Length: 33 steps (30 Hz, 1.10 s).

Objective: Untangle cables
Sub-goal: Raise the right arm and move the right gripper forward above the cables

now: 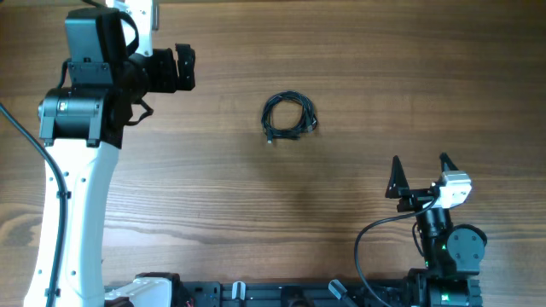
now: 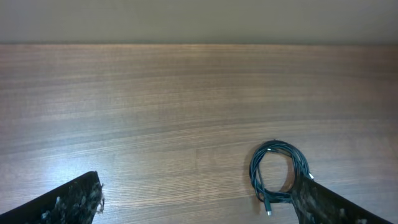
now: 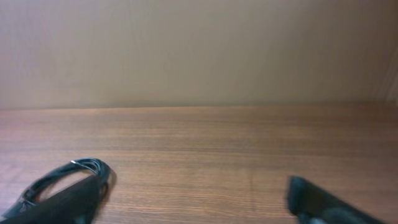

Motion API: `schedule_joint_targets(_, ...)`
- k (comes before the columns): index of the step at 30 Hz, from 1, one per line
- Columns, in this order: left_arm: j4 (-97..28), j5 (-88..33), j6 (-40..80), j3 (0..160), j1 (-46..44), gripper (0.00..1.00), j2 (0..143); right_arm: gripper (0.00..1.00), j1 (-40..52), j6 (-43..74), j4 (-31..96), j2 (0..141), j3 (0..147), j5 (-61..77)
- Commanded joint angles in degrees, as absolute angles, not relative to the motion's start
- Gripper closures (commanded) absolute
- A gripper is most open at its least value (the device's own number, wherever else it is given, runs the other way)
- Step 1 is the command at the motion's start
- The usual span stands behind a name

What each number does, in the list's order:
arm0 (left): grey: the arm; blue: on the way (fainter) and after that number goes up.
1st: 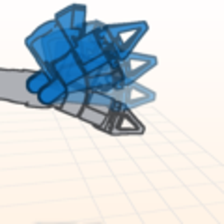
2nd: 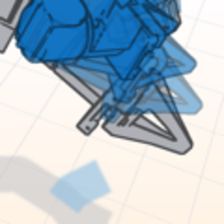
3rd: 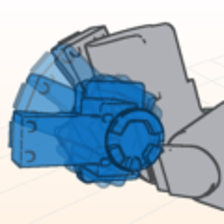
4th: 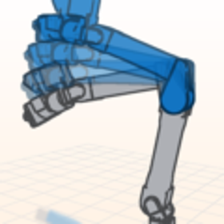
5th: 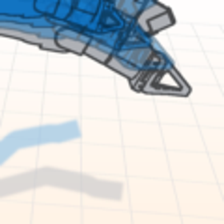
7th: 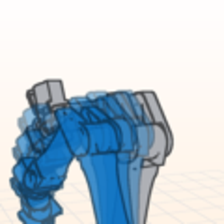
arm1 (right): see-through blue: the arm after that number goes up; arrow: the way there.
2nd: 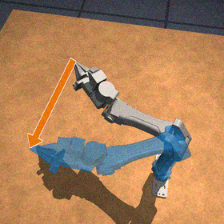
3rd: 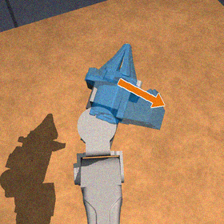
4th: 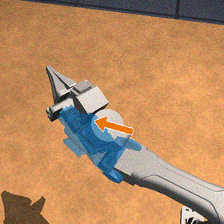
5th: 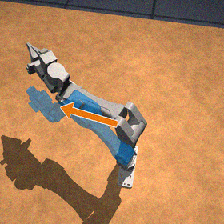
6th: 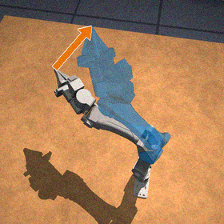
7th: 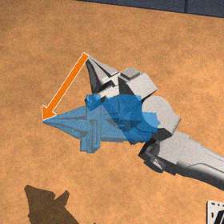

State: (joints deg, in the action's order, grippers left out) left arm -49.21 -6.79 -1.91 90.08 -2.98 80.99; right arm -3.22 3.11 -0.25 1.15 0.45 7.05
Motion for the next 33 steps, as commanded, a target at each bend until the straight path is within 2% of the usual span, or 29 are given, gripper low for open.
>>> schedule_joint_targets(1,-47.79,-7.70,-2.76,91.31,-2.76,0.00,80.47,0.46,-3.55,2.61,-1.06,0.58,0.30,8.25)
schedule_joint_targets(2,-47.16,-7.73,-2.70,91.31,-2.76,0.00,80.47,0.01,-3.57,3.09,-1.02,0.58,0.32,7.81)
schedule_joint_targets(20,-45.87,-7.70,-2.57,91.31,-2.76,0.00,80.47,0.00,-3.57,6.72,0.47,0.58,0.95,9.41)
schedule_joint_targets(28,-46.04,-7.68,-2.61,91.31,-2.76,0.00,80.49,0.00,-3.57,7.84,15.77,0.62,12.47,10.17)
schedule_joint_targets(33,-46.06,-7.68,-2.59,91.31,-2.76,0.00,80.49,0.00,-3.55,7.49,20.73,1.54,18.83,9.32)
